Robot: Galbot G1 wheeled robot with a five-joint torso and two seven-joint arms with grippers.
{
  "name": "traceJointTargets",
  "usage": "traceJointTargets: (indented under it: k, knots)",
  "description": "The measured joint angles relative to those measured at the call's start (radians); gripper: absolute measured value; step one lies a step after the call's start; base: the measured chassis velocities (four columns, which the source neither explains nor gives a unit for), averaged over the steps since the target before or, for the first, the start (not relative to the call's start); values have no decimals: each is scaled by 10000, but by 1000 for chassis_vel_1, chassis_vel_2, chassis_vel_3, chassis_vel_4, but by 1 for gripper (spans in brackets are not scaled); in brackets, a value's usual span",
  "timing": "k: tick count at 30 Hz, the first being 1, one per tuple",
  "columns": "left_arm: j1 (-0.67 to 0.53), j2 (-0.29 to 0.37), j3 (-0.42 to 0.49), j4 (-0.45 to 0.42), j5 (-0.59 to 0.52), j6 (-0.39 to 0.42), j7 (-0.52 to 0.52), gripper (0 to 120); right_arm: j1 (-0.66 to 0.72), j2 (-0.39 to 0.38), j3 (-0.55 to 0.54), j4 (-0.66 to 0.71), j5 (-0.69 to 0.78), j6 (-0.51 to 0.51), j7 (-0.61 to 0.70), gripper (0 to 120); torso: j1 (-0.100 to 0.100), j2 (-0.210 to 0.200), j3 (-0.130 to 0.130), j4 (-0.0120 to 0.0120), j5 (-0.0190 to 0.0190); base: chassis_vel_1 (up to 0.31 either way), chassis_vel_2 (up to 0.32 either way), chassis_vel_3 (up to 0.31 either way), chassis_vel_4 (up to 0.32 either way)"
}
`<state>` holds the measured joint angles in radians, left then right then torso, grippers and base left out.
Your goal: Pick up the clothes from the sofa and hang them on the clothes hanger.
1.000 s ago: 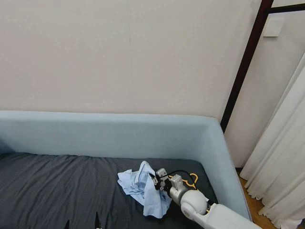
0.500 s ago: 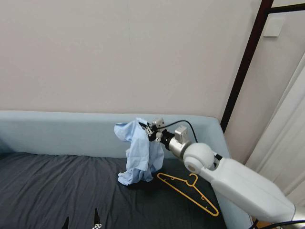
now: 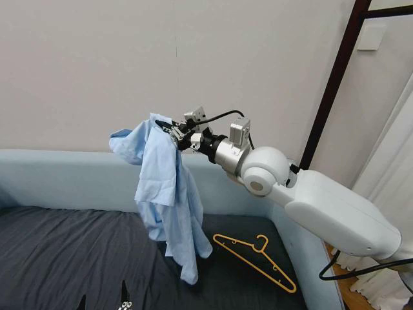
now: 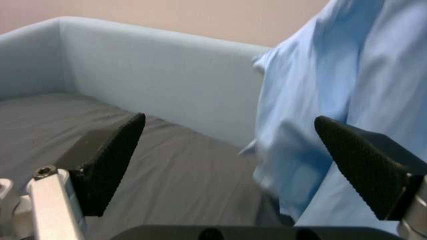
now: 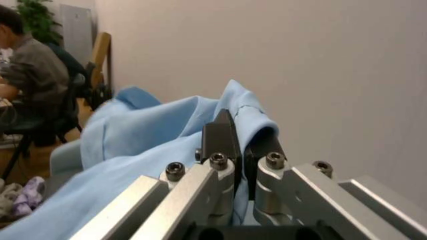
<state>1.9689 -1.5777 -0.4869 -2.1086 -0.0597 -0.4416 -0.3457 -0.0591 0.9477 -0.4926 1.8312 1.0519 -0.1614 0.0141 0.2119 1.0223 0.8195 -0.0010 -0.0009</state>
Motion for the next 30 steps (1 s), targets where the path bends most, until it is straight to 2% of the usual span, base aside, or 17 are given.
traceJointTargets:
  k: [3,4,6,8,9,12,15,18,26,30]
  knots:
    - [27,-160,51,107,139,-20,-7,100,-2409,-790,889,-217,-1442,1156,-755,0,0,1,-1,-7,3,0,0,0,0]
    - [27,-160,51,107,139,-20,-7,100,-2409,-790,889,-217,-1442,1156,-755,0,0,1,-1,-7,3,0,0,0,0]
    - [-3,-249,103,209,193,27,-7,100,-4706,-984,1673,-888,-2657,2042,-1404,0,1,-1,1,-11,11,0,0,0,0]
    - [-14,-298,163,275,264,98,-4,100,-6429,-868,2394,-1731,-3412,2726,-1822,0,0,0,0,-9,6,0,0,0,0]
    - [-14,-298,163,275,264,98,-4,100,-6429,-868,2394,-1731,-3412,2726,-1822,0,0,0,0,-9,6,0,0,0,0]
    - [-36,-278,171,411,348,155,-6,100,-8200,-516,3091,-3067,-4168,3430,-2276,0,0,0,0,-8,8,0,0,0,0]
    - [-59,-245,176,478,389,160,-6,100,-8604,-352,3285,-3662,-4603,3807,-2410,0,-1,1,-1,-6,4,0,0,0,0]
    - [-58,-169,174,551,399,181,-46,100,-9174,-87,3552,-5001,-5537,4602,-2748,0,-1,1,0,-2,7,0,0,0,0]
    - [-188,60,249,651,342,204,-60,100,-9645,-117,4325,-5744,-5914,4678,-2606,0,0,1,0,-1,0,0,0,0,0]
    - [-341,191,343,730,297,223,-69,100,-9899,-183,4754,-5748,-6391,4402,-2109,12,0,1,1,-3,2,0,0,0,0]
